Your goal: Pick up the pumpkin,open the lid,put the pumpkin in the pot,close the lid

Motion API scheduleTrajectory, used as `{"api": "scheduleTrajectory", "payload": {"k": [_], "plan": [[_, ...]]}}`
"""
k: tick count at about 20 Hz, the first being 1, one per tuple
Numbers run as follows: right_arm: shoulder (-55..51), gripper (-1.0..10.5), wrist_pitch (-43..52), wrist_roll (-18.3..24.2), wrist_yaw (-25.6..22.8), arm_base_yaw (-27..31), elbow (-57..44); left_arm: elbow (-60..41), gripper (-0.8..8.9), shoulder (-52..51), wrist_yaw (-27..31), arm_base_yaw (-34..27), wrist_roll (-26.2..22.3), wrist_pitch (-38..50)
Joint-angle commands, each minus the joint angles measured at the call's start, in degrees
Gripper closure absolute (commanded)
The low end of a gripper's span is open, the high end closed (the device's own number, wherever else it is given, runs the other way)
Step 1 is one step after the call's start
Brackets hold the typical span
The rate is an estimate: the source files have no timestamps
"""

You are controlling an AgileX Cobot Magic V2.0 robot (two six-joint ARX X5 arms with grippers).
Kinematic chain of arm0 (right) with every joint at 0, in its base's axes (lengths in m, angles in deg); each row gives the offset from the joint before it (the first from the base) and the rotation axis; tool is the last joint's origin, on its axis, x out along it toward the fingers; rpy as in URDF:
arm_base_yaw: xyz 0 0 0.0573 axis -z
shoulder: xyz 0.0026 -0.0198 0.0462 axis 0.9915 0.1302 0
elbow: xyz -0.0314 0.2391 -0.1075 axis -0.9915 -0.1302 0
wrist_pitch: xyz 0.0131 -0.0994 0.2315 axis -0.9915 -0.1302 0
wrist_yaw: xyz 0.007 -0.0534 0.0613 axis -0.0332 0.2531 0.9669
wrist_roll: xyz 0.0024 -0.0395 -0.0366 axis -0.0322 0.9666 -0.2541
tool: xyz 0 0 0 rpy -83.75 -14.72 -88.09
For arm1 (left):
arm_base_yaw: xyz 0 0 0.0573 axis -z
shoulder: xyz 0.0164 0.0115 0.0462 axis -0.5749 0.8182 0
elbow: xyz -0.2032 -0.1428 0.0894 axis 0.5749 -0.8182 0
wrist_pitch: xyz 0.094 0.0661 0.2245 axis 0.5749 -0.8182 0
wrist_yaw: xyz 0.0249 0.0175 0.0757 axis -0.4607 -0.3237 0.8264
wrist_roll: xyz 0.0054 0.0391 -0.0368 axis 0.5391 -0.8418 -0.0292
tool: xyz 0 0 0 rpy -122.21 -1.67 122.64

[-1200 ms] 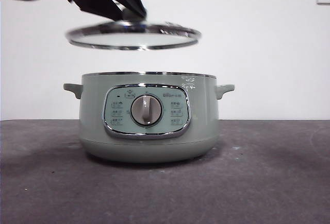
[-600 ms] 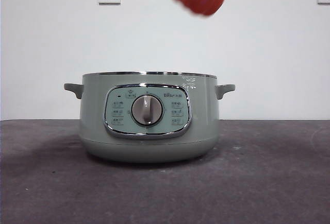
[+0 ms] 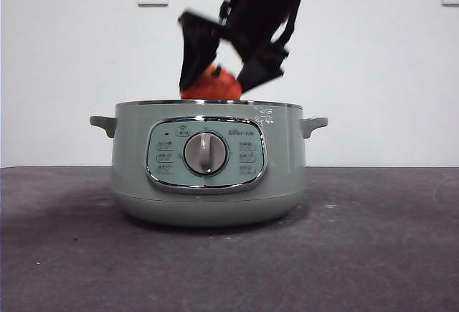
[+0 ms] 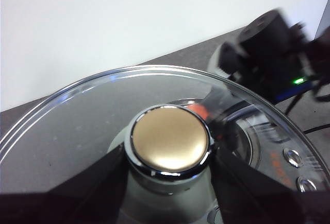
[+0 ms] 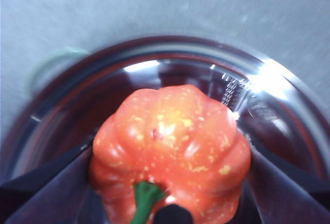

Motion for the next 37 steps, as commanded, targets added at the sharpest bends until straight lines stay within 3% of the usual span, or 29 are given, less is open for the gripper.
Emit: {"api": "scheduleTrajectory", "payload": {"k": [1, 12, 13, 14, 16, 17, 24, 29, 33, 37], "plan": [[3.2, 9.6, 0.0, 1.9, 0.0, 0.0, 0.4, 0.4, 8.22, -1.0, -0.2, -0.1, 0.4, 2.1], [7.8, 9.6, -8.4, 5.9, -0.1, -0.4, 0.4, 0.4, 8.22, -1.0, -0.4, -0.1, 0.4, 1.6], [7.8, 9.1, -8.8, 5.9, -0.1, -0.4, 0.4, 0.4, 8.22, -1.0, -0.5, -0.1, 0.4, 1.6], [7.8, 7.5, -8.6, 5.9, -0.1, -0.5, 0.4, 0.4, 8.22, -1.0, -0.5, -0.1, 0.4, 1.5], [7.8, 3.3, -8.2, 5.8, -0.2, -0.5, 0.4, 0.4, 8.22, -1.0, -0.6, -0.1, 0.3, 1.4], [7.8, 2.9, -7.8, 5.8, -0.3, -0.5, 0.4, 0.4, 8.22, -1.0, -0.6, -0.1, 0.3, 1.4], [3.0, 2.9, -7.2, 2.7, -2.0, -0.3, 2.9, 0.4, 8.22, -0.6, -0.8, -0.1, 0.3, 1.7], [-16.0, 2.9, -11.6, -2.3, -12.6, 2.4, 2.9, 0.4, 8.22, 6.1, -3.8, 0.0, 0.1, 4.4], [-31.0, 2.9, -16.6, -2.7, -12.7, 3.1, 2.9, 0.4, 8.22, 14.9, -3.8, 2.1, 0.0, 11.2], [-39.5, 2.9, -18.5, -2.8, -12.3, 2.9, 2.9, 0.4, 8.22, 23.3, -5.3, 3.9, -0.1, 17.7]]}}
